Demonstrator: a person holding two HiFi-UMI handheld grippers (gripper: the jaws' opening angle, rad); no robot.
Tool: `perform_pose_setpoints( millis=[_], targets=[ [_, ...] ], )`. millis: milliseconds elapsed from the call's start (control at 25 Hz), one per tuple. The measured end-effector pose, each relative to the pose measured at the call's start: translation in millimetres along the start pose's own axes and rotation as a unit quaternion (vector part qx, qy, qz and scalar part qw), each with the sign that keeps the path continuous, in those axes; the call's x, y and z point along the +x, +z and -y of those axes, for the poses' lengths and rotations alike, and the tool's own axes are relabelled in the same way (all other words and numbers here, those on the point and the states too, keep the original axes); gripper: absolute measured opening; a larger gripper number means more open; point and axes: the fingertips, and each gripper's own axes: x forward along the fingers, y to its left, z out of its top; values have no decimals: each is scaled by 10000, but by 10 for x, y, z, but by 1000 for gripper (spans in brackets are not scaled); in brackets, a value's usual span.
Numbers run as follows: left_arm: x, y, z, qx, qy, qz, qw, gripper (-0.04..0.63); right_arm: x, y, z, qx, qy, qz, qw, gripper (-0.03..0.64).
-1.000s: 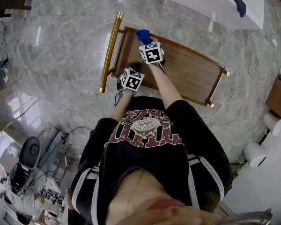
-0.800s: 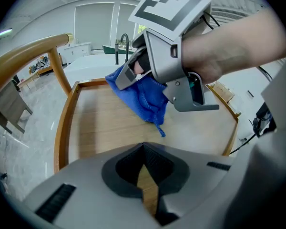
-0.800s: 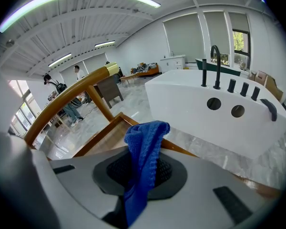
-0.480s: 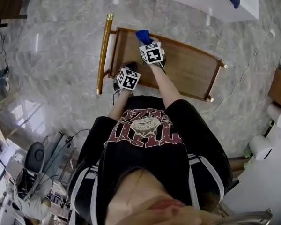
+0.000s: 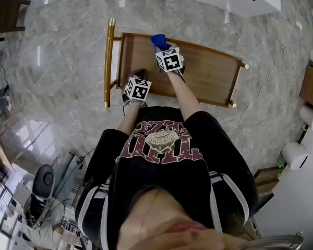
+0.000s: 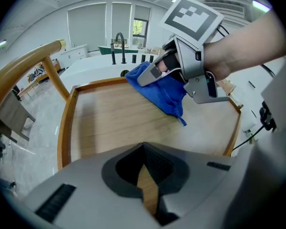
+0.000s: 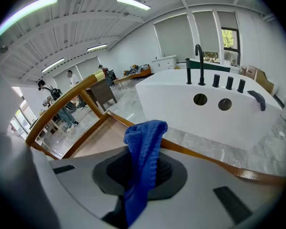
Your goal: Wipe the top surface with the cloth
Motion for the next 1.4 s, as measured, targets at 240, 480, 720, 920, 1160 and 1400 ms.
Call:
perform_pose_setpoints(
  millis=[240,480,720,920,1160,1400],
  targets=[
    [11,5,5,68,37,-46,10000,46,-93,-60,142,127,-75,26,9999,60],
    [18,65,95,260,82,-295,9992,46,-197,-131,245,201,-144,56,9997,59],
    [105,423,788,1129,-510,-36,9923,46,-360,-255,358,291,-191,84,9994,59],
    [216,424,1215,1954,-923,-259,9760,46,-454,-318,514,383,-316,73,9987,59],
    [262,328,1460,2131,-1172,-435,9690,46,-659,-439,776,558,-541,161,9968,60],
    [295,301,1453,2010,-1278,-453,9702,46,-722,-497,888,605,-524,127,9967,60]
  ],
)
